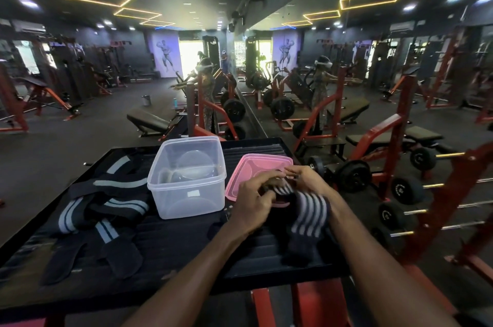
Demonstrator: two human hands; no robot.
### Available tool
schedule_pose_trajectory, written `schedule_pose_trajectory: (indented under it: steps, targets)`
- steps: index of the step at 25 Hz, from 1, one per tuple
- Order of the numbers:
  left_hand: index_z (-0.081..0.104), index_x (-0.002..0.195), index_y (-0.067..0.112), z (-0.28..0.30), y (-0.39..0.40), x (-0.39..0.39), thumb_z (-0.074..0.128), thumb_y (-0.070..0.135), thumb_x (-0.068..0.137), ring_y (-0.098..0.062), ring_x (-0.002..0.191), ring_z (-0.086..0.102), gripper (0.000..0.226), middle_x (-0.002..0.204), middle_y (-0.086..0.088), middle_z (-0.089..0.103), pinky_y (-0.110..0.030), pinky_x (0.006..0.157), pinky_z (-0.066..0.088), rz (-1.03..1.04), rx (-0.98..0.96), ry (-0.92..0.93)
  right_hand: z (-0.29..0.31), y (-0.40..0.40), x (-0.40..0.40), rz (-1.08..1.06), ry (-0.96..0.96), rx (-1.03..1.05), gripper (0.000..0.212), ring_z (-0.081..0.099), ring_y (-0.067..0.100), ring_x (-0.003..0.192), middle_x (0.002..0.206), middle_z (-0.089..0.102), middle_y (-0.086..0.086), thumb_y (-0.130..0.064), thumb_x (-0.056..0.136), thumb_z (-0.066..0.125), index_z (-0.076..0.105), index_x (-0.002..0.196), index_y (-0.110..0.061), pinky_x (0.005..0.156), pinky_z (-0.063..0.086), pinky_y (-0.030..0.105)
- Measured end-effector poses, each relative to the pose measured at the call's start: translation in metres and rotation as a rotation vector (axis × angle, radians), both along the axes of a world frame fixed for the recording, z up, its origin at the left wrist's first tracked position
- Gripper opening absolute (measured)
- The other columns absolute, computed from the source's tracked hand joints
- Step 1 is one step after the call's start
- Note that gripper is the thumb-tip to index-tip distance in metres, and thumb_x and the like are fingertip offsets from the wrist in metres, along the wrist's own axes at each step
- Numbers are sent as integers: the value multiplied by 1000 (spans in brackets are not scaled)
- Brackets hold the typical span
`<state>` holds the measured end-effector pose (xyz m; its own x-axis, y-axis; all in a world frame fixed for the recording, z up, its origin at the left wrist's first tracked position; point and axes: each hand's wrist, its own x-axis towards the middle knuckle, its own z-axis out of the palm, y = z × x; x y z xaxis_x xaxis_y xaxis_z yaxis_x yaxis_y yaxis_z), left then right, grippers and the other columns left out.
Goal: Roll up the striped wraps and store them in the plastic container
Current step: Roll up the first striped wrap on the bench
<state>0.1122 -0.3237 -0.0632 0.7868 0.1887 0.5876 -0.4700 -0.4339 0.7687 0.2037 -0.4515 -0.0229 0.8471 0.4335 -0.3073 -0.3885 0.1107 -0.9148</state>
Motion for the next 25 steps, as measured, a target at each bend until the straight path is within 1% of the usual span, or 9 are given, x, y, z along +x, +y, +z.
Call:
schedule_pose_trajectory:
  steps: [4, 6, 8, 10, 13, 15, 19, 22, 25]
  targets:
    - [72, 92, 16, 12, -1, 5, 47, -2, 75, -18, 86, 66, 35, 91, 0, 74, -30, 75, 53, 233, -235, 86, -3, 1, 4, -26, -50, 137, 31, 62, 21, 67, 91, 65, 20, 9, 86, 43, 71, 86, -3, 60, 52, 28]
    - [70, 92, 15, 28, 5, 13, 51, 14, 85, -24, 88, 66, 20, 93, -4, 72, -40, 81, 56, 430, -255, 259, 1, 1, -2, -10, -163, 127, 32, 63, 17, 67, 84, 69, 13, 10, 85, 46, 74, 85, -6, 60, 50, 26]
    - [72, 89, 14, 45, 8, 19, 51, 26, 88, -27, 83, 70, 24, 86, -7, 75, -44, 79, 59, 313, -336, 519, 7, 2, -9, -12, -264, 110, 27, 68, 15, 66, 82, 73, 9, 8, 88, 51, 74, 95, -5, 56, 54, 24]
    - [72, 86, 11, 61, 8, 21, 49, 19, 87, -23, 65, 69, 25, 72, -6, 74, -33, 62, 56, 151, -490, 679, 8, 1, -11, 61, -303, 104, 27, 68, 17, 68, 90, 75, 13, 6, 91, 51, 74, 102, -2, 55, 53, 23]
    - [59, 76, 9, 75, 9, 19, 45, 12, 89, -18, 50, 53, 19, 61, -5, 57, -23, 49, 41, 124, -610, 717, 7, -1, -12, 206, -288, 107, 38, 58, 22, 75, 98, 72, 18, 10, 91, 45, 78, 98, -5, 66, 43, 29]
    - [62, 68, 9, 77, 9, 16, 51, 27, 95, -17, 41, 55, 34, 55, -5, 59, -17, 42, 42, 17, -671, 771, 4, -4, -10, 305, -334, 45, 47, 56, 21, 75, 95, 72, 14, 15, 89, 44, 81, 94, -14, 67, 42, 30]
    - [73, 83, 8, 62, 8, 20, 60, 21, 83, -25, 64, 69, 19, 79, -13, 71, -33, 68, 58, -157, -634, 823, 5, -2, -17, 292, -522, -226, 41, 54, 22, 71, 91, 67, 15, 11, 91, 51, 80, 88, -18, 58, 41, 27]
    - [68, 94, 0, 52, 6, 21, 52, 15, 92, -34, 80, 69, 21, 91, -23, 73, -46, 89, 57, -63, -730, 754, 2, -1, -6, -101, -584, -304, 15, 60, 20, 61, 80, 69, 17, 1, 89, 63, 73, 82, -8, 49, 50, 28]
    - [64, 108, -8, 51, 3, 19, 46, 16, 100, -38, 84, 70, 30, 103, -28, 72, -44, 79, 61, -158, -817, 728, -6, -8, 11, -110, -335, -311, 23, 58, 22, 56, 70, 61, 13, -32, 88, 68, 63, 76, -13, 51, 53, 34]
